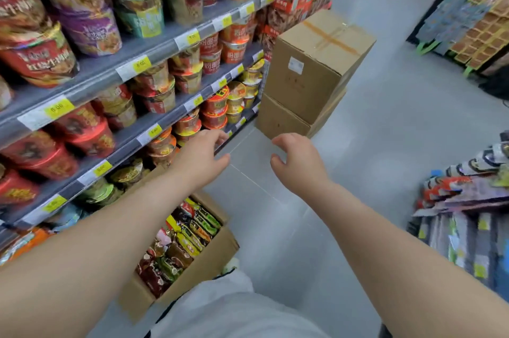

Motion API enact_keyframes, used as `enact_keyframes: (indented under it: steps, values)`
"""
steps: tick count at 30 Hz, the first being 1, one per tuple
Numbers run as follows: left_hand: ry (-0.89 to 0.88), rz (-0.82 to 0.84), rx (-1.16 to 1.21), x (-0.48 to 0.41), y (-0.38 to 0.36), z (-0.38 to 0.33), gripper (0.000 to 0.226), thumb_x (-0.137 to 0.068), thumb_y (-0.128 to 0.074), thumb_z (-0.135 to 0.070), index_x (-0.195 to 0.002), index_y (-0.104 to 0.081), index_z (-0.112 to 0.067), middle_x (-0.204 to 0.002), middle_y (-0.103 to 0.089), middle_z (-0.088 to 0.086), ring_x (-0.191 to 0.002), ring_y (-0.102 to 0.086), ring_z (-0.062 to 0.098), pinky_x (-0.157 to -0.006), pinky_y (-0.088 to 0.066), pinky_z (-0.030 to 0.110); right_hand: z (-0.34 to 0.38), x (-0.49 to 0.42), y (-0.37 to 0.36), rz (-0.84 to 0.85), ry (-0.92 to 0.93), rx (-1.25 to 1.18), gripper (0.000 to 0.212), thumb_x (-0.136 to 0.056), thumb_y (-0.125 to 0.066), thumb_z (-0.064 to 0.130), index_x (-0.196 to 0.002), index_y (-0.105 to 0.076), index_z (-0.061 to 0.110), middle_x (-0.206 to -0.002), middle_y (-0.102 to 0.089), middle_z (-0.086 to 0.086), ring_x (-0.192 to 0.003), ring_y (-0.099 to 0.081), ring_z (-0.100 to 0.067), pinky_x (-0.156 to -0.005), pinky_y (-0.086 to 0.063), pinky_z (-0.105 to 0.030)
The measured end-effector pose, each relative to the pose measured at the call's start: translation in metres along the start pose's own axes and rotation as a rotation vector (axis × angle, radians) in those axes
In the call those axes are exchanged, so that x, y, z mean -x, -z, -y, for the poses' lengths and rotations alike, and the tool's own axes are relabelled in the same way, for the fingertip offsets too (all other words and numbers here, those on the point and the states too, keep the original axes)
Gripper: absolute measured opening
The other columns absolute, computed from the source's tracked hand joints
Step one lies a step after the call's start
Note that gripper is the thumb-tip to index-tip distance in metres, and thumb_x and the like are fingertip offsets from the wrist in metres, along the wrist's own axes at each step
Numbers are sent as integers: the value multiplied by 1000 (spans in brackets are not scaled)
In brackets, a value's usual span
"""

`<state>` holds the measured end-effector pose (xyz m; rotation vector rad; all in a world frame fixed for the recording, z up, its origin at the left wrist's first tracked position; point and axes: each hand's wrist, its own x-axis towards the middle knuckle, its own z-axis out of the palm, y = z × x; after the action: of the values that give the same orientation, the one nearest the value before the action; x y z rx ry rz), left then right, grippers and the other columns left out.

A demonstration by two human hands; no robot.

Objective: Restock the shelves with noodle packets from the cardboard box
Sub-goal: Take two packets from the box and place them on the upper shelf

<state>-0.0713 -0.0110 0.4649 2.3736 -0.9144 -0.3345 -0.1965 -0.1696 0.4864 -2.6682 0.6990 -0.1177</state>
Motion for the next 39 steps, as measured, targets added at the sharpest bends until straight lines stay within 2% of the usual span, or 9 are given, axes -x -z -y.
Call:
enact_keyframes:
  steps: [8,11,17,21,26,31,33,36,39]
  values:
    - [175,-90,38,-122,15,5,36,-87,-62,-29,-122,-54,-25,-114,-57,-6,-96,-54,12,-81,-43,26,-6,-158,14,60,224,-52,29,-87,-55,18,-114,-61,12,-108,-61,-8,-101,-53,-25,-84,-47,-39]
    - [312,-151,4,-150,15,17,39,-87,-62,-30,-124,-54,-25,-116,-56,-2,-103,-55,17,-81,-43,28,-2,-224,2,116,362,-90,25,-84,-57,16,-106,-63,6,-101,-62,-11,-95,-54,-28,-79,-48,-42]
    - [646,-394,63,-160,11,28,37,-84,-65,-23,-120,-57,-19,-117,-59,2,-102,-58,21,-85,-42,26,30,-304,-33,342,724,-54,32,-82,-57,17,-112,-64,8,-107,-65,-13,-104,-56,-32,-88,-45,-39]
    - [927,-580,151,-129,-3,25,39,-83,-66,-21,-121,-57,-16,-113,-60,2,-102,-57,20,-86,-46,30,62,-318,-52,529,957,-43,36,-83,-59,15,-118,-61,9,-117,-62,-13,-112,-52,-29,-95,-41,-36]
    - [1183,-687,174,-68,-42,27,40,-84,-64,-24,-123,-57,-17,-113,-60,4,-103,-59,24,-83,-45,29,91,-294,-91,672,1186,29,35,-84,-57,14,-118,-62,10,-118,-61,-11,-114,-52,-28,-95,-43,-36]
    - [1319,-715,191,-27,-76,51,23,-86,-60,-24,-108,-62,-19,-101,-63,0,-91,-59,18,-66,-39,28,110,-264,-151,802,1283,146,36,-84,-55,17,-118,-61,10,-117,-59,-11,-113,-51,-28,-96,-41,-36]
    - [1362,-733,203,-19,-91,64,27,-86,-60,-27,-111,-62,-16,-105,-63,2,-94,-59,21,-72,-43,29,116,-256,-177,839,1299,188,37,-84,-55,17,-121,-59,9,-118,-58,-11,-111,-52,-28,-96,-42,-38]
    - [1470,-744,260,-7,-126,85,39,-86,-61,-29,-123,-56,-18,-116,-61,4,-102,-58,23,-76,-39,25,121,-244,-222,886,1348,282,36,-85,-54,18,-120,-59,10,-116,-59,-12,-107,-53,-29,-94,-42,-37]
    - [1550,-786,308,-4,-171,107,38,-85,-61,-30,-121,-57,-18,-112,-62,4,-100,-60,25,-80,-46,30,112,-241,-272,918,1411,339,34,-86,-55,21,-118,-59,9,-118,-58,-13,-111,-52,-30,-94,-42,-39]
